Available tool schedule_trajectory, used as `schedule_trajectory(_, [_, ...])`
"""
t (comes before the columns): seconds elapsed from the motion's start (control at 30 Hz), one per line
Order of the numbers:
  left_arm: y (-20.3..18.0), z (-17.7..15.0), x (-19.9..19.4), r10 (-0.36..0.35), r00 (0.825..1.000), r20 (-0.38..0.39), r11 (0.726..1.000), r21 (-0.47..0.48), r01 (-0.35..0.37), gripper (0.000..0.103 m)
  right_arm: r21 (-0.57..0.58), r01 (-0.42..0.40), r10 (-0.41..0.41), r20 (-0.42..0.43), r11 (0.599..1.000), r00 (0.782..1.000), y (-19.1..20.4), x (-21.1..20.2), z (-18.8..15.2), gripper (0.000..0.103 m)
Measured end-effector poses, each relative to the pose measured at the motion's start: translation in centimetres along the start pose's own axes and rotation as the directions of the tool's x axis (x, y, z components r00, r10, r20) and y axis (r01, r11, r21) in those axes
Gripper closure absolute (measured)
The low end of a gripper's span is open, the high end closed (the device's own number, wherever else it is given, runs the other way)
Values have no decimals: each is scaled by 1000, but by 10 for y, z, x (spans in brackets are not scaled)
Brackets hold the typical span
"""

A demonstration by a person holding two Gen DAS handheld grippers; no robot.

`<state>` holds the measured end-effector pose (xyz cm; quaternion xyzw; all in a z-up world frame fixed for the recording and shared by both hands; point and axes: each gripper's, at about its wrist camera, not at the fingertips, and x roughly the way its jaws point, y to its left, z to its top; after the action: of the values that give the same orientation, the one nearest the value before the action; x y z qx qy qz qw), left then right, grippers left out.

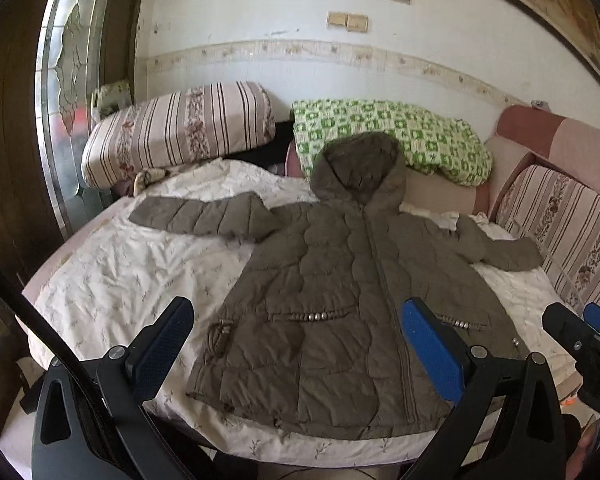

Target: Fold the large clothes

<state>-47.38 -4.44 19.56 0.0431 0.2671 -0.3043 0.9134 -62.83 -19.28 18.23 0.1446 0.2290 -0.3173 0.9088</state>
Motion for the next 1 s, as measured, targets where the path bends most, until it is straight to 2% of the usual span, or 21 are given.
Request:
schedule_trajectory(0.43, [9, -7, 23, 15, 997, -69, 1000, 6, -15, 0, -31, -5, 3, -70, 1000, 998, 12, 20, -1, 0])
schedule_trajectory(1.0, [12, -14, 32, 17, 996, -87, 1000, 10, -16, 0, -37, -13, 8, -117, 999, 993, 11, 33, -9, 0])
